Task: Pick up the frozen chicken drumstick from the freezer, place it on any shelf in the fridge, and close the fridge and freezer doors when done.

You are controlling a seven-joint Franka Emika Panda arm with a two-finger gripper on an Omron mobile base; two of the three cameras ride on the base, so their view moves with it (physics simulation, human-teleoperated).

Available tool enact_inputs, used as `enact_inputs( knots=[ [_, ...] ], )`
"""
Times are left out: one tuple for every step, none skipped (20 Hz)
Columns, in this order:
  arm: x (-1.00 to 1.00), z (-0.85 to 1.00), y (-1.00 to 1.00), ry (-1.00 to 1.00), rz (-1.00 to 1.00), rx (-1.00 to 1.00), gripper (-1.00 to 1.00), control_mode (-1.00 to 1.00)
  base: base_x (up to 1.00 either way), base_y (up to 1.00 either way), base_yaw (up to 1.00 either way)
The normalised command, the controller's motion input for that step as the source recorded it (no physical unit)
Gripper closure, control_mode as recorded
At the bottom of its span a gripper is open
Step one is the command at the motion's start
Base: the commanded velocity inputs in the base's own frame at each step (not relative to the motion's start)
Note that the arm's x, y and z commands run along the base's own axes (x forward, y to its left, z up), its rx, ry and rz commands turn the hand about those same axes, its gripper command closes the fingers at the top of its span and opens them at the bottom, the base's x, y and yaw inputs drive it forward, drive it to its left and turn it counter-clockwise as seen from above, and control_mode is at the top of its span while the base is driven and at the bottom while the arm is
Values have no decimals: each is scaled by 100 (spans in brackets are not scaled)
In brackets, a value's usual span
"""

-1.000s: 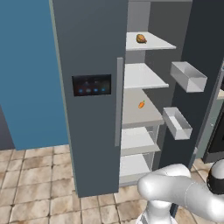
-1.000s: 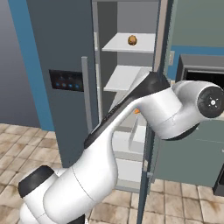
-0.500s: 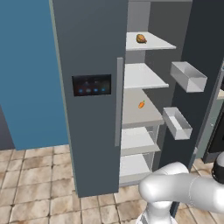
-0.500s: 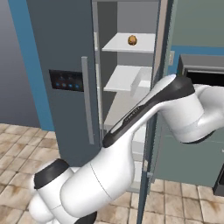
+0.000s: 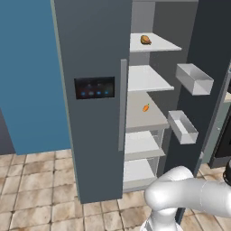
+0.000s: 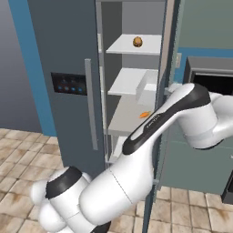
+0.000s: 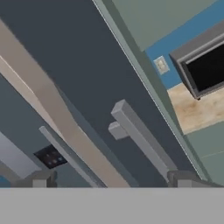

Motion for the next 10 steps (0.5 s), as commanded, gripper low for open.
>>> enact_inputs(
  knots=[
    [38,-27,0,0,0,8,-100,-100,0,0,0],
    [37,-32,0,0,0,8,-100,-100,0,0,0],
    [36,-36,0,0,0,7,-100,-100,0,0,0],
    [36,-36,0,0,0,8,-100,-100,0,0,0],
    [36,-33,0,0,0,8,-100,-100,0,0,0],
    [39,-31,0,0,0,7,-100,-100,0,0,0],
    [42,-27,0,0,0,7,-100,-100,0,0,0],
    [45,-24,0,0,0,6,-100,-100,0,0,0],
    [51,-21,0,0,0,5,-100,-100,0,0,0],
    [56,-17,0,0,0,5,-100,-100,0,0,0]
  ],
)
